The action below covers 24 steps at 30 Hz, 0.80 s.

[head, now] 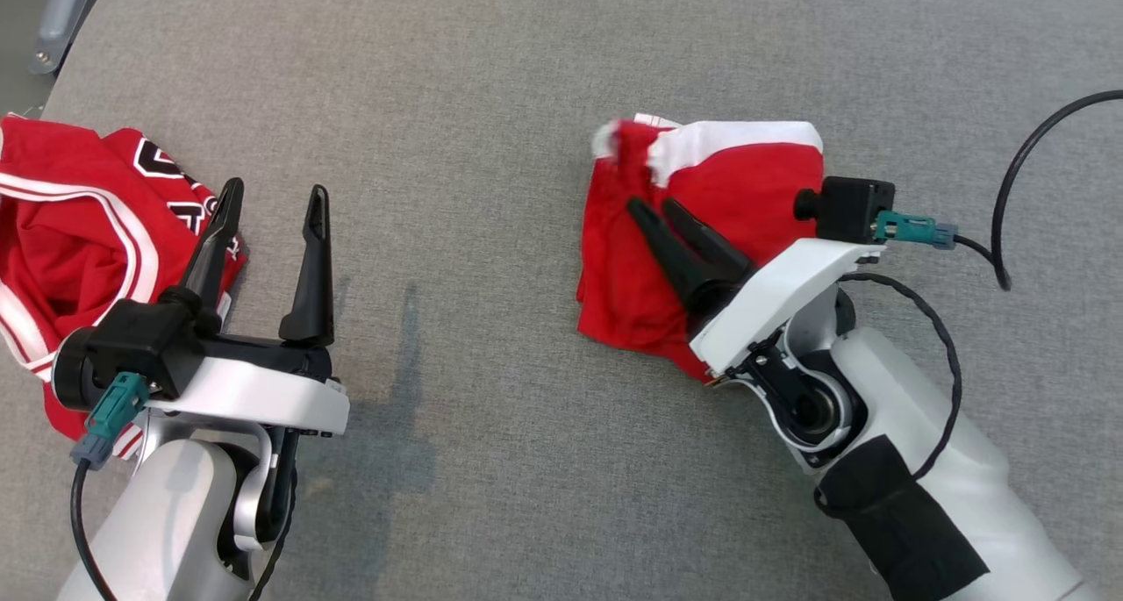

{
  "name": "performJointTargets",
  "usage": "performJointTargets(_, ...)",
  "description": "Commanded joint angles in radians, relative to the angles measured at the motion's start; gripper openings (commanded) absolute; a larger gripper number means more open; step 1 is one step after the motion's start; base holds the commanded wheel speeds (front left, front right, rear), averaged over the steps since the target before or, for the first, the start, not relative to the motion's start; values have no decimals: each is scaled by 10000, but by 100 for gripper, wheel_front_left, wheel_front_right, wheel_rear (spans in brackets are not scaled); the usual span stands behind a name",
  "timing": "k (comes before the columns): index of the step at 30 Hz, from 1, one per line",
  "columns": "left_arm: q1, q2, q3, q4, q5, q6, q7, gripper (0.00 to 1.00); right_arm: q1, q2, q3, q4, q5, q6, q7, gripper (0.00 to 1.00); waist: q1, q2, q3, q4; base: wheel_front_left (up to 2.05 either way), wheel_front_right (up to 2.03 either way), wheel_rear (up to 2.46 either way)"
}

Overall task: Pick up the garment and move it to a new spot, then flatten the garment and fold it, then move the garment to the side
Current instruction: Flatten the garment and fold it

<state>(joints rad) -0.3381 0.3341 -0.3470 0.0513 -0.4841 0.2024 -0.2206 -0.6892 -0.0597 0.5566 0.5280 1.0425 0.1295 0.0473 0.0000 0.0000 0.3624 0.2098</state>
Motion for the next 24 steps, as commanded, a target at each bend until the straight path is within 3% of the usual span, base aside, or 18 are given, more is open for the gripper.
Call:
performJointTargets(1,-182,79,37,51,35,6,-51,100,-125,-76,277,-225,-20,24,-303,100,0,0,-64,-110,0,0,0)
performJointTargets(6,-76,157,54,91,-12,38,8,100,-205,-444,736,-645,-417,24,-1142,100,0,0,-222,-364,0,0,0)
performJointTargets(12,132,297,177,29,-48,183,65,100,-27,-1085,259,-920,-1708,24,-2696,100,0,0,-535,-797,0,0,0)
performJointTargets(18,429,517,389,-157,-102,392,98,100,803,-1586,-1740,-1386,-3538,23,-3112,100,0,0,-804,-1220,0,0,0)
performJointTargets(24,797,679,560,-370,-176,577,75,100,2207,-1579,-4101,-2396,-5542,23,-3127,100,0,0,-1015,-1570,0,0,0)
